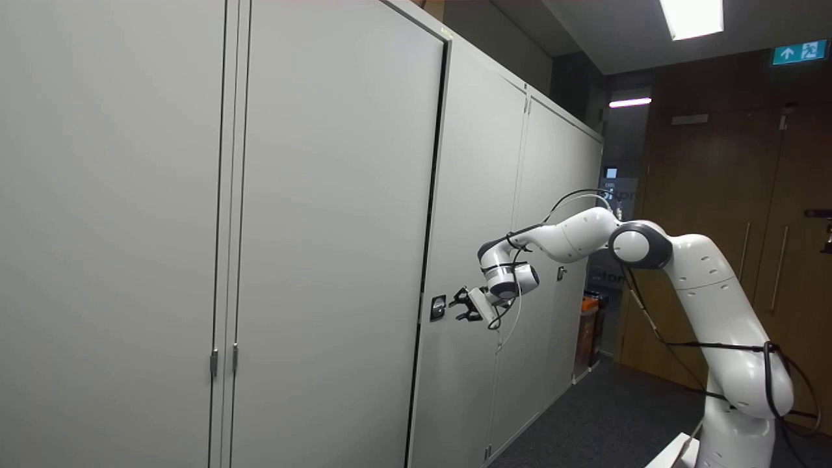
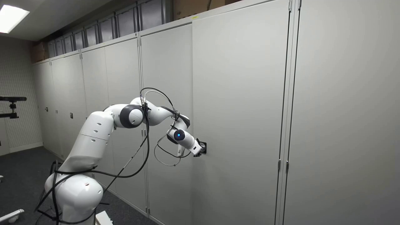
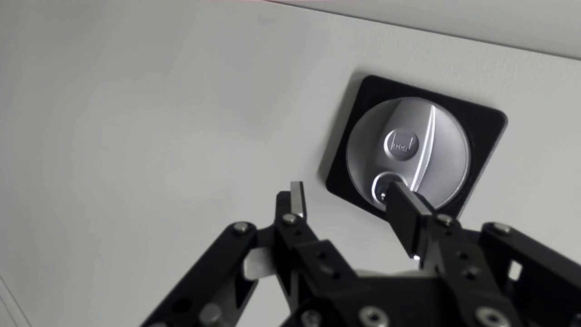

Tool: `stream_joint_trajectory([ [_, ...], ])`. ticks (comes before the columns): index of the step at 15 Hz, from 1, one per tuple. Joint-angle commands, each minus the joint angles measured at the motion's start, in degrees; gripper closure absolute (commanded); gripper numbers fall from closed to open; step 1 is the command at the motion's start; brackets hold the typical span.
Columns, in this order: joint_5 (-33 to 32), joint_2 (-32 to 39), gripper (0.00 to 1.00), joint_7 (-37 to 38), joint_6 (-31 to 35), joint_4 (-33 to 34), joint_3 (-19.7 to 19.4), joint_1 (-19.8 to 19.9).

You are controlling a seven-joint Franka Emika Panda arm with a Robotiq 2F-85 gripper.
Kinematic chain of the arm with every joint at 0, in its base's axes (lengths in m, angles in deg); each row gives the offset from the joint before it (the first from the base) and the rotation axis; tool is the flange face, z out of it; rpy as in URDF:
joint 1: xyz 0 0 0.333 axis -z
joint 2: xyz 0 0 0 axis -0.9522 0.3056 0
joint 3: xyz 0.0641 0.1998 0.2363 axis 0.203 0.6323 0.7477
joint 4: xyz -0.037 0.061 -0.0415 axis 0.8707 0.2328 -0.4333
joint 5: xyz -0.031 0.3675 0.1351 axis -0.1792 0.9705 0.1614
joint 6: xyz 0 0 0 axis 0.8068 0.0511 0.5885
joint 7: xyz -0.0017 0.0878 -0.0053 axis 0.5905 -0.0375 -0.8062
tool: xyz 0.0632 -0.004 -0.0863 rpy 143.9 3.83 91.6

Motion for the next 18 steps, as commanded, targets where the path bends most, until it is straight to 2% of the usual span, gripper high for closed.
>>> stream_joint_trajectory([
  [1,1.9,0.7,0.39,-1.2,-0.8,2.1,-0.1,-0.2],
  [3,2.0,0.8,0.36,-1.3,-1.0,2.3,-0.1,-0.1],
  [8,2.0,1.3,0.48,-1.3,-1.2,3.5,-0.3,0.1],
  [14,1.7,2.6,0.42,-1.0,-1.2,5.3,-0.3,0.1],
  [18,1.3,4.1,0.49,-0.6,-0.9,7.2,-0.1,-0.1],
])
